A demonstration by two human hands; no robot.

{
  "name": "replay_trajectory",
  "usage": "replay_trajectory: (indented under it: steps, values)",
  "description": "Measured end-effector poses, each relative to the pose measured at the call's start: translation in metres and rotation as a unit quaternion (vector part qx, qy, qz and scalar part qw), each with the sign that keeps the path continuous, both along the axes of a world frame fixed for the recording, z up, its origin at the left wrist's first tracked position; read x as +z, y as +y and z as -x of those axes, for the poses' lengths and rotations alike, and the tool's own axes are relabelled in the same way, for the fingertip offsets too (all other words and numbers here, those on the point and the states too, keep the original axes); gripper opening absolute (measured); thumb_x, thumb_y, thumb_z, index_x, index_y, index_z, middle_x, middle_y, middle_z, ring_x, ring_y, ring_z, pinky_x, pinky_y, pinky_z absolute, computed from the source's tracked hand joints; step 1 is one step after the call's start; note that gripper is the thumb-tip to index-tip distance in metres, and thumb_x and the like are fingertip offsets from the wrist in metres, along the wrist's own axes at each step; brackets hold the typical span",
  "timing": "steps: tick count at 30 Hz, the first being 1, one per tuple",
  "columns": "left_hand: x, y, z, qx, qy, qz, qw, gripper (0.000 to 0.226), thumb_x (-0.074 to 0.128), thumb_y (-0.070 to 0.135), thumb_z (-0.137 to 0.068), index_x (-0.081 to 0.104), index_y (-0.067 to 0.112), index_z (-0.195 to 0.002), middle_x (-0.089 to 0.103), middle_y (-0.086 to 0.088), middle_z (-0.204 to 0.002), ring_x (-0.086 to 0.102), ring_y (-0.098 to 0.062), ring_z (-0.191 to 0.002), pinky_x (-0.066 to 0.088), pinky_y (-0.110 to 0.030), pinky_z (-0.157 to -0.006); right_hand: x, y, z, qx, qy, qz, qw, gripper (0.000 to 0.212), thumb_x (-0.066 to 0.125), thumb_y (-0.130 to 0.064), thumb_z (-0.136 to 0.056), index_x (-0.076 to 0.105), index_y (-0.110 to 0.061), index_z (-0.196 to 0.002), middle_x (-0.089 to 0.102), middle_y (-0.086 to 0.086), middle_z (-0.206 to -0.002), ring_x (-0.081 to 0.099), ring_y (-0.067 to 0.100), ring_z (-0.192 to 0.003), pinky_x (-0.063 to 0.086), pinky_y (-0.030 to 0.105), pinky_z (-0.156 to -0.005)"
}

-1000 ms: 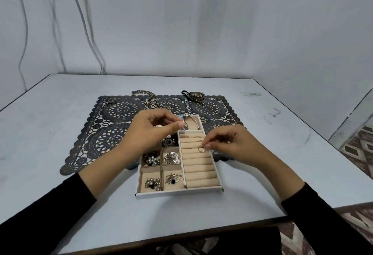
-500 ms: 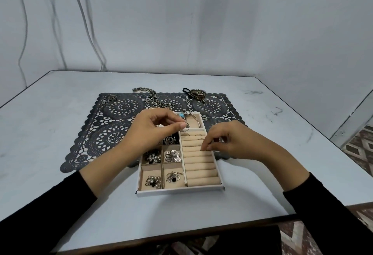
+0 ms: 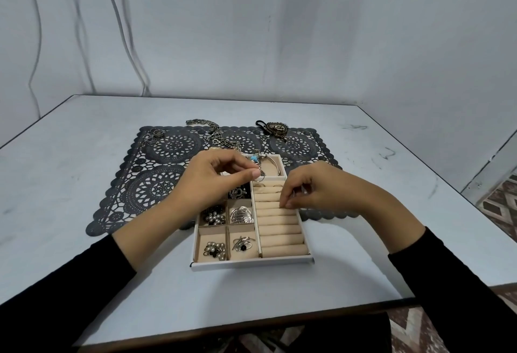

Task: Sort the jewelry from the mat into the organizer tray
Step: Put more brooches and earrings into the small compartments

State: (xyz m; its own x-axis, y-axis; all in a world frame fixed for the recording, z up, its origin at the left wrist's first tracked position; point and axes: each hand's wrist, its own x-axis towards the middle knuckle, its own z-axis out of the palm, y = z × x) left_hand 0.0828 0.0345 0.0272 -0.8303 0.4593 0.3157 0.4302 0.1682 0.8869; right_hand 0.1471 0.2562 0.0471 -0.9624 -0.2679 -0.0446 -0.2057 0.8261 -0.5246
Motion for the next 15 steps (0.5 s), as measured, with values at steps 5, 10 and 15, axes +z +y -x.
replay_trajectory:
  steps: [5, 10, 15]
  values:
    - [0.0000, 0.0004, -0.0003, 0.003, -0.001, 0.000, 1.000, 0.011, 0.080, 0.020, -0.076, 0.077, 0.015, -0.086, 0.075, 0.002, -0.084, 0.069, -0.013, -0.080, 0.055, -0.023, -0.075, 0.0056, 0.0009, -0.0003, 0.006, -0.004, 0.005, 1.000, 0.010, 0.074, -0.017, -0.081, 0.076, -0.027, -0.084, 0.068, -0.008, -0.080, 0.058, 0.005, -0.073, 0.046, 0.021, -0.065]
    - [-0.0010, 0.0004, -0.0003, -0.002, -0.001, 0.006, 1.000, 0.009, 0.081, 0.020, -0.076, 0.077, 0.018, -0.084, 0.075, 0.004, -0.083, 0.068, -0.007, -0.078, 0.055, -0.024, -0.077, 0.0030, -0.0016, 0.0029, 0.014, -0.008, -0.010, 1.000, 0.010, 0.073, -0.018, -0.082, 0.076, -0.027, -0.084, 0.068, -0.005, -0.082, 0.060, 0.009, -0.077, 0.050, 0.028, -0.072]
    - [-0.0028, 0.0003, -0.0002, -0.014, 0.006, 0.029, 0.999, 0.009, 0.081, 0.024, -0.076, 0.078, 0.020, -0.084, 0.075, 0.006, -0.081, 0.067, -0.004, -0.076, 0.052, -0.017, -0.071, -0.0002, 0.0046, 0.0009, -0.003, -0.014, 0.077, 0.997, 0.009, 0.076, -0.018, -0.080, 0.076, -0.024, -0.087, 0.071, 0.000, -0.085, 0.066, 0.019, -0.084, 0.054, 0.035, -0.079]
